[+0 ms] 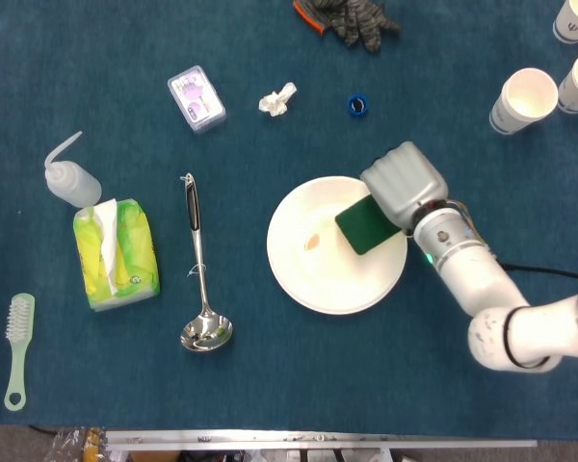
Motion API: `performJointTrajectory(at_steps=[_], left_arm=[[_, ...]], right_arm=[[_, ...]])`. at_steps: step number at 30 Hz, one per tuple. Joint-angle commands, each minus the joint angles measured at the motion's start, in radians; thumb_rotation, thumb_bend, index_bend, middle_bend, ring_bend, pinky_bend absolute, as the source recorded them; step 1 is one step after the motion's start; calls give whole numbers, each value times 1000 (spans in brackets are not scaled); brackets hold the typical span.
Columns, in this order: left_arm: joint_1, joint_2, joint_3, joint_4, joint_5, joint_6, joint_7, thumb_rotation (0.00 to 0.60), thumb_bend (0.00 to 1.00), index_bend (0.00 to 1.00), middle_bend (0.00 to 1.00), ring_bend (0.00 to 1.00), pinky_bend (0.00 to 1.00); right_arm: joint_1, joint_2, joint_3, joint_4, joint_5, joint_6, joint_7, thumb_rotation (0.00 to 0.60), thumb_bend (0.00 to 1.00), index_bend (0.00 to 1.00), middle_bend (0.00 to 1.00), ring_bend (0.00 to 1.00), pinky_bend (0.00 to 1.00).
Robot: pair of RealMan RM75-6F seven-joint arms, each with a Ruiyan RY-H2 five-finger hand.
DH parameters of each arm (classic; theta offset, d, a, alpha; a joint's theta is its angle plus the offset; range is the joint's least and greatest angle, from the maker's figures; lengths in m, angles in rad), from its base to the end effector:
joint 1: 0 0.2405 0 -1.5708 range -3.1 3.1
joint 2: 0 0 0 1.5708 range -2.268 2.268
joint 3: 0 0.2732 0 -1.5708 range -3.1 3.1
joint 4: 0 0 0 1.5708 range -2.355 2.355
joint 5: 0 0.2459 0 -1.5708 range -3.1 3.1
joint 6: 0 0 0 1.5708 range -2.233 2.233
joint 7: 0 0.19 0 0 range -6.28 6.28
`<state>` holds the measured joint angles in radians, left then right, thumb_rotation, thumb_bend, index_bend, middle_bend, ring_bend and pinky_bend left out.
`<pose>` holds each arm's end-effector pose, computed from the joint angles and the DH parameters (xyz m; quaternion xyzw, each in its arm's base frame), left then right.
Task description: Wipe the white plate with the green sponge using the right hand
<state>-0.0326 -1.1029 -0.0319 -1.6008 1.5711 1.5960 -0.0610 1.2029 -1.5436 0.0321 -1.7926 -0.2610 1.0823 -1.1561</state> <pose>-0.3366 0.2086 0.1508 -0.5808 -0.3703 -0.4245 0.5877 -0.0809 -0.3625 -0.1106 0.8638 -0.2503 0.1021 0.4251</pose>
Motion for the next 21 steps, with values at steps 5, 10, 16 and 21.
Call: performJointTrajectory(at_steps=[5,10,16,21], left_arm=[[-1,1,0,6,2,0,-5,600,400,238,196,117,120],[-1,5,3,3,8,-1,-4,600,400,238,196,117,120],[-1,8,8,-1,14,-1,0,600,400,238,196,117,120],[-1,7,9,-3,16,-2,3,600,400,238,196,117,120]], right_arm=[[51,-62,28,58,54,-1,-30,600,105,555,415,371,617],[84,-97,44,78,91,10,-58,600,106,555,415,371,617],[113,-134,51,97,130,20,-89,600,106,555,415,371,617],[125,-148,56,104,139,25,-98,600,106,555,415,371,617]])
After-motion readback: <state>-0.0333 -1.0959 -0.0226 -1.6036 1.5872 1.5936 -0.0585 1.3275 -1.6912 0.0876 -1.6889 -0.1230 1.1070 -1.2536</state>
